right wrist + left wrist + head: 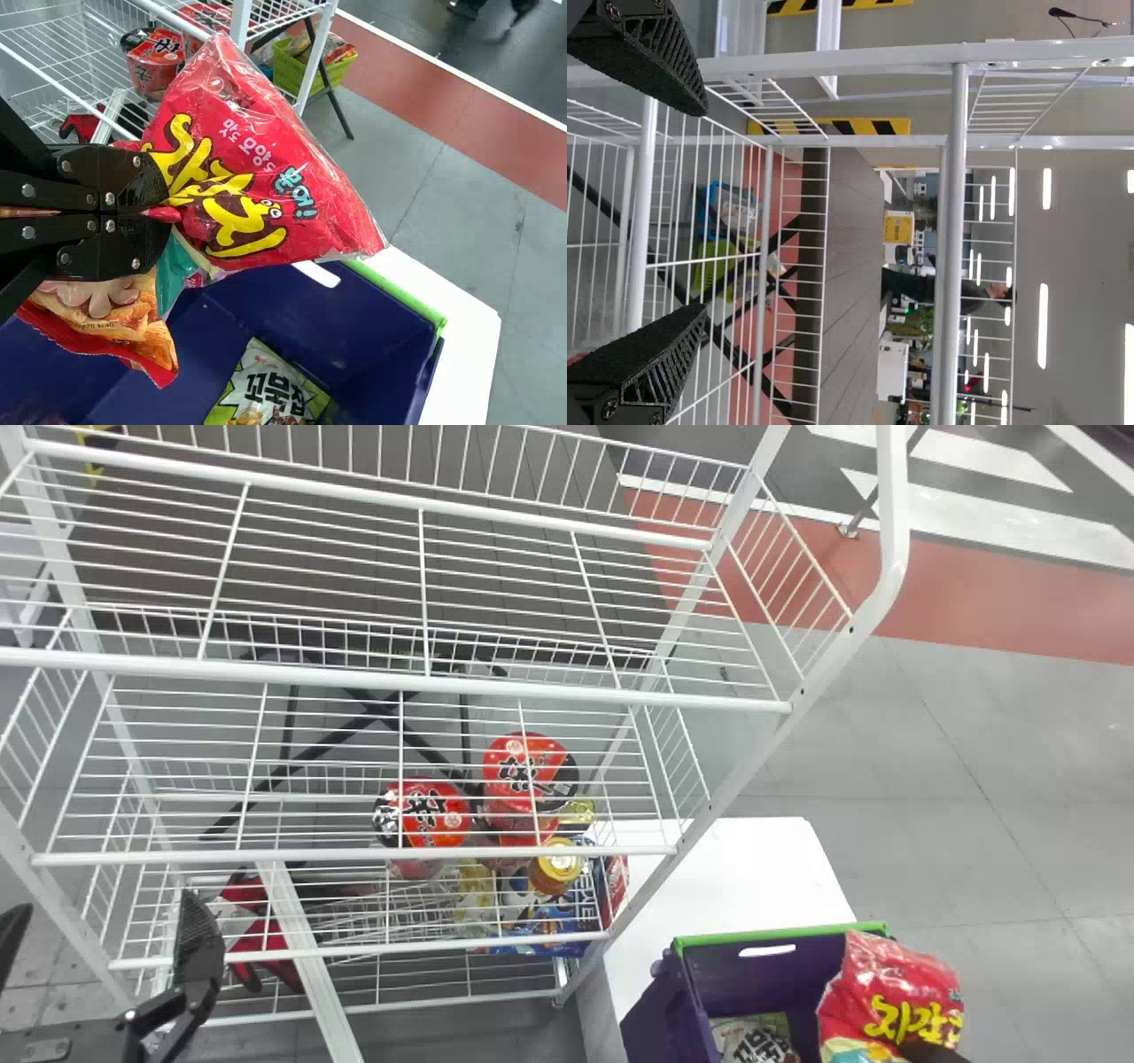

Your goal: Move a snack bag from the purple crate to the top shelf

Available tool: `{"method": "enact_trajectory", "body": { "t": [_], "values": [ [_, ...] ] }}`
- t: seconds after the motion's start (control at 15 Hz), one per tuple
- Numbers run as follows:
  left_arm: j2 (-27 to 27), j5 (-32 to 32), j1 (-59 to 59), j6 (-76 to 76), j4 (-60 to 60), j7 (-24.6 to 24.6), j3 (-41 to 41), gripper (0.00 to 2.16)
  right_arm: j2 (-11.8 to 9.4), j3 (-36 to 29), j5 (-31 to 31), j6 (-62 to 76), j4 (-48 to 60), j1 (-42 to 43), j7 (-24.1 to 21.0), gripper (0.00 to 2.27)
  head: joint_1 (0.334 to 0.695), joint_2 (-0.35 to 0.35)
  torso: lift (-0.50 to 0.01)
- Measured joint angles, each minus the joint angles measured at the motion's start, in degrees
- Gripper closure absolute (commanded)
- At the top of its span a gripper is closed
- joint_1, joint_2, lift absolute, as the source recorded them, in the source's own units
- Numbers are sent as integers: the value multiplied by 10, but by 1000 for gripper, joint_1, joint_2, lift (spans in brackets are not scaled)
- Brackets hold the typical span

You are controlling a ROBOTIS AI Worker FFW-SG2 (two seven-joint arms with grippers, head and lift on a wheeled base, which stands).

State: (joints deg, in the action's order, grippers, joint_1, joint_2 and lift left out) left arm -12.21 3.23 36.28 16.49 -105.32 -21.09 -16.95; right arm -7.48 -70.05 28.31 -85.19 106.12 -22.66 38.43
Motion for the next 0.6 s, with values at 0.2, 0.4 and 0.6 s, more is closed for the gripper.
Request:
{"method": "enact_trajectory", "body": {
  "t": [0.2,0.4,0.6],
  "values": [
    [2,-1,-2,-3,-1,-1,-5,-1,-1,3,0,1,1,0,0,2219,695,-350,-166],
    [2,-6,1,-5,-5,-4,-11,-1,-3,9,1,4,1,2,-2,2219,695,-350,-154],
    [2,-12,2,-11,-9,-5,-14,-1,-4,9,1,6,-2,3,-1,2219,695,-350,-142]
  ]
}}
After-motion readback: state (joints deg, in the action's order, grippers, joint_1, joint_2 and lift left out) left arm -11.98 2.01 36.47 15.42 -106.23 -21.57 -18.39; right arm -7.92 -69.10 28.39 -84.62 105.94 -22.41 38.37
